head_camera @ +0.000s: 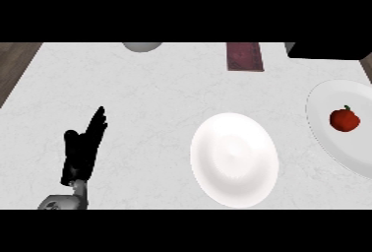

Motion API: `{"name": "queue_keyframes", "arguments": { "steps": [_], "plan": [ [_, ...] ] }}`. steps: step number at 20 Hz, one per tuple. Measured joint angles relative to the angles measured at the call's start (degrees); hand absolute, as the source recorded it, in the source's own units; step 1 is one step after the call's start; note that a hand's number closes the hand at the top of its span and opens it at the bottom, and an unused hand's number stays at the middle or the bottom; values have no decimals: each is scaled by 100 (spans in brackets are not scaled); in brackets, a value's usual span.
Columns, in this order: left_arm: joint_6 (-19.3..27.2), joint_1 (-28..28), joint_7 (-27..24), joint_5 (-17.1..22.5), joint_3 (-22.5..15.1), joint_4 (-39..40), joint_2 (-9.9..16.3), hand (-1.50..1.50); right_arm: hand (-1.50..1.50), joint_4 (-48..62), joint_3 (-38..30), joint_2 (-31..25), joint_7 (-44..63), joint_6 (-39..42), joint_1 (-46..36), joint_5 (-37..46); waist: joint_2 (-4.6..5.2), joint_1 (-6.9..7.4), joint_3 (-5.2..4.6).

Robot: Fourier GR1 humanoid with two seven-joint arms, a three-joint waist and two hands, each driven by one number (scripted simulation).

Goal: Pick the bell pepper from the plate and place it in the plate

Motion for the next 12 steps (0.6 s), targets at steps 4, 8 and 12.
{"name": "queue_keyframes", "arguments": {
  "steps": [4,8,12],
  "plan": [
    [-8,-29,28,18,3,12,-21,0,-150,40,-80,-50,26,-65,48,-80,10,4,4],
    [34,-80,36,3,1,26,-67,0,-150,65,-163,-135,61,-101,62,-163,20,10,9],
    [6,-122,44,-15,-5,17,-34,0,-150,76,-189,-217,111,-128,67,-186,28,35,13]
  ]
}}
